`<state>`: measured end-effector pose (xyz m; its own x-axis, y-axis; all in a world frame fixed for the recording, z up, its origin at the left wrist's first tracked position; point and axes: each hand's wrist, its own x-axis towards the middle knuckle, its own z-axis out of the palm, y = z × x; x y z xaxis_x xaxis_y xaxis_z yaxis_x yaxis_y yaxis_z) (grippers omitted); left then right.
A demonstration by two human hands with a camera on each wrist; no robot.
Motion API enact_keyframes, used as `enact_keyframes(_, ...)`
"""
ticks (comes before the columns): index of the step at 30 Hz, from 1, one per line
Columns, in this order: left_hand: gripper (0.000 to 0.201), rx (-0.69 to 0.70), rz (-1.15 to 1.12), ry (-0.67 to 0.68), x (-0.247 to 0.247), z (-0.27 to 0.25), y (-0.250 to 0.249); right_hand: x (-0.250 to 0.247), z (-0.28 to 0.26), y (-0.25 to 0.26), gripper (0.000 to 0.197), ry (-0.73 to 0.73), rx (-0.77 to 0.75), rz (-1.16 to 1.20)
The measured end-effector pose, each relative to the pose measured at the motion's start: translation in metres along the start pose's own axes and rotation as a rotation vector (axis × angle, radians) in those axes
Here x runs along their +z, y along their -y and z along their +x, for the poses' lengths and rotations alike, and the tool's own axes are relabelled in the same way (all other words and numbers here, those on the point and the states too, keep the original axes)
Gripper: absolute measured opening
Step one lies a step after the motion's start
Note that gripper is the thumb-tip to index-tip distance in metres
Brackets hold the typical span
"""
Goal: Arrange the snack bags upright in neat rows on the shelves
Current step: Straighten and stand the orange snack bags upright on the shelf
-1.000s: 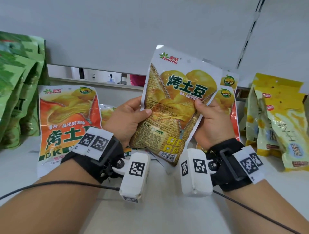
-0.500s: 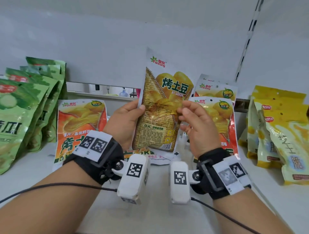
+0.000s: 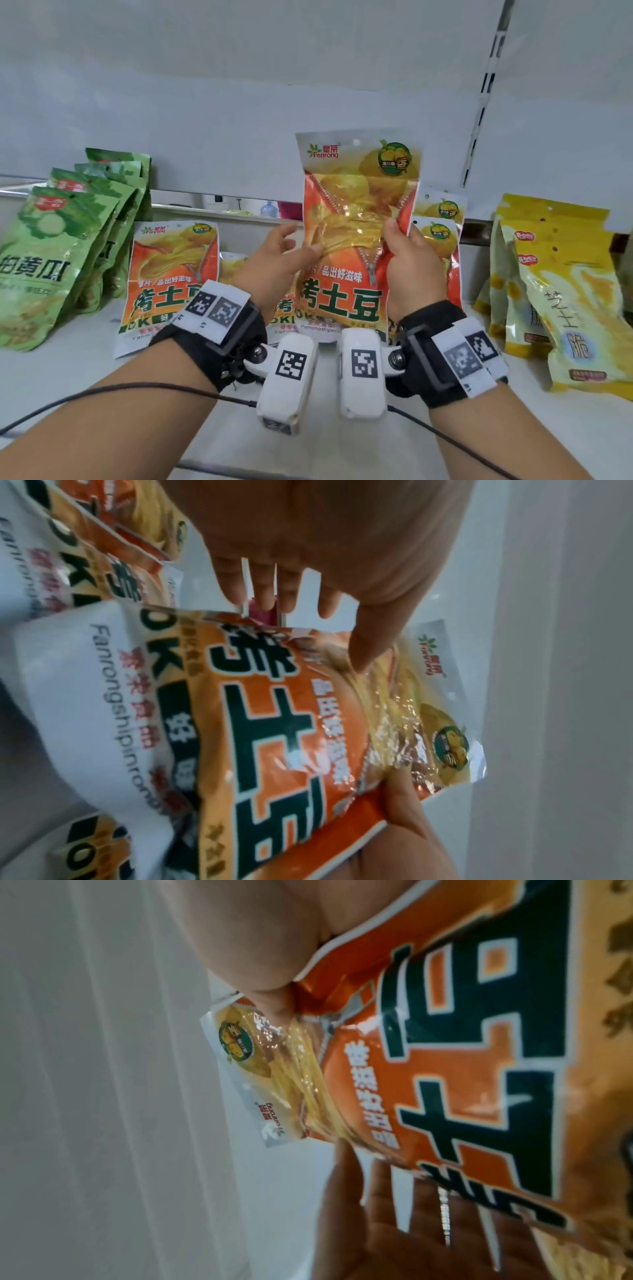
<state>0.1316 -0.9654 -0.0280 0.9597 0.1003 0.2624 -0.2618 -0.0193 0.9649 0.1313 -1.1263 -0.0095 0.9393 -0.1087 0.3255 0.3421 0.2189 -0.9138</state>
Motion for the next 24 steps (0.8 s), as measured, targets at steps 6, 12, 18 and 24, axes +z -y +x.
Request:
enact_keyframes(6, 0.021, -0.103, -0.119, 0.010, 0.006, -0.006, 0.009, -0.012, 0.011, -0.005, 0.014, 0.031, 0.071, -0.071)
enact_keyframes(12, 0.040, -0.169, -0.054, -0.167, 0.005, -0.002, 0.017, -0.061, 0.042, -0.016, 0.028, -0.131, 0.055, -0.266)
enact_keyframes(18, 0.079, -0.117, 0.308, -0.369, 0.005, 0.004, 0.022, -0.104, 0.067, -0.025, 0.041, -0.249, 0.162, -0.321)
enact_keyframes(24, 0.042, 0.023, 0.415, -0.355, 0.033, 0.017, 0.022, -0.130, 0.080, -0.035, 0.059, -0.246, 0.183, -0.434)
